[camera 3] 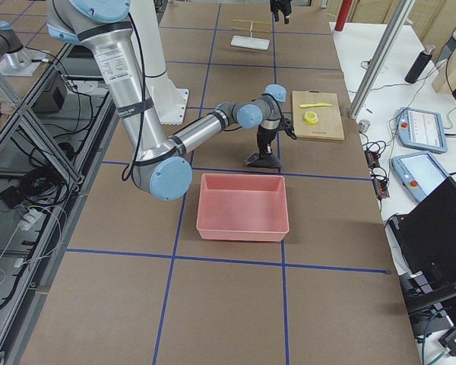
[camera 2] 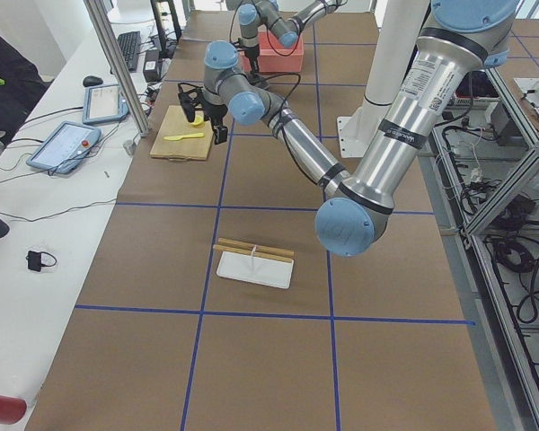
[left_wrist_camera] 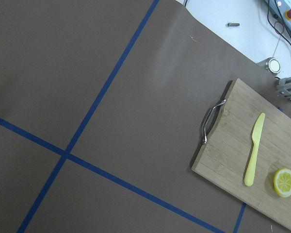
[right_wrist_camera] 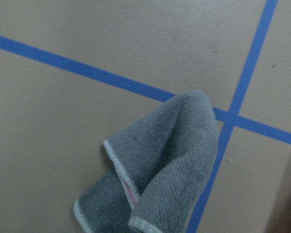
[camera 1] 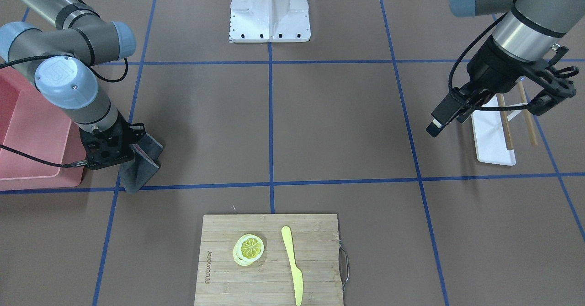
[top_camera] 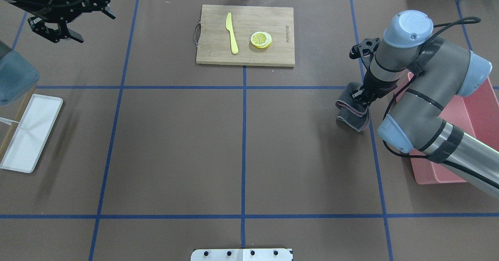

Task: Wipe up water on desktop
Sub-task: 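Drag the towel across the table surface with the right gripper toward the pink bin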

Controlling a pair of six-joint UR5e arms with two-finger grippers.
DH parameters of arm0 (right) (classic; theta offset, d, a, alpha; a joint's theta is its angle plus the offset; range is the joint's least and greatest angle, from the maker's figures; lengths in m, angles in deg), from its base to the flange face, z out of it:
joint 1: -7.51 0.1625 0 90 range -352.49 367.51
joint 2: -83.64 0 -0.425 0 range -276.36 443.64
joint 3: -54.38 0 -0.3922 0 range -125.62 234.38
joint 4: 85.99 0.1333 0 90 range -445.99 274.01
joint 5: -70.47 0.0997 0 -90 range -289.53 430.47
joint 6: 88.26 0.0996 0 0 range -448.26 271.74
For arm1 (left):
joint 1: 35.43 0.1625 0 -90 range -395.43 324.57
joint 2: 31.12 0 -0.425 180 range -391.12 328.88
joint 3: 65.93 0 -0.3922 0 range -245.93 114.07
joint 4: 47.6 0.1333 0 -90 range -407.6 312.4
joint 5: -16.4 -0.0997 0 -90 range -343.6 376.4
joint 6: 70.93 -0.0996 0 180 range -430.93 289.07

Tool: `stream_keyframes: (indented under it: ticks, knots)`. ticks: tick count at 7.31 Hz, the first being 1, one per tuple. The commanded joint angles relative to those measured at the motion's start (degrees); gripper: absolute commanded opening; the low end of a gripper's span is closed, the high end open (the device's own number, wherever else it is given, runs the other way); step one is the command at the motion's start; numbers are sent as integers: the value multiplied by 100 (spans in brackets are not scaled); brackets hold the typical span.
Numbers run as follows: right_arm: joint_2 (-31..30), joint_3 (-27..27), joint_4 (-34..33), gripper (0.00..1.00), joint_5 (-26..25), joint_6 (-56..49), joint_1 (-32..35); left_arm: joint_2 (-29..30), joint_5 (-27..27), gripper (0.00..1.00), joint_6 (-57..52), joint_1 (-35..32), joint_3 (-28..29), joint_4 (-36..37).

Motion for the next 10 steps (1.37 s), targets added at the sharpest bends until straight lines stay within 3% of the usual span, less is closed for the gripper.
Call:
stream_keyframes:
  ticks: [1, 6, 8, 10]
  knots:
    - [177, 118, 5, 0, -7, 410, -475, -5, 0, 98, -29, -7, 24, 1]
    - [108, 1557, -4, 0, 246, 1468, -1162, 13, 18, 98, -169, -191, -28, 54]
    - [143, 1918, 40, 0, 196, 1459, -813, 22, 9, 98, -178, -174, 60, 36]
    - [56, 2060, 67, 0, 10, 1362, 116, 13, 9, 98, -291, -192, 69, 36]
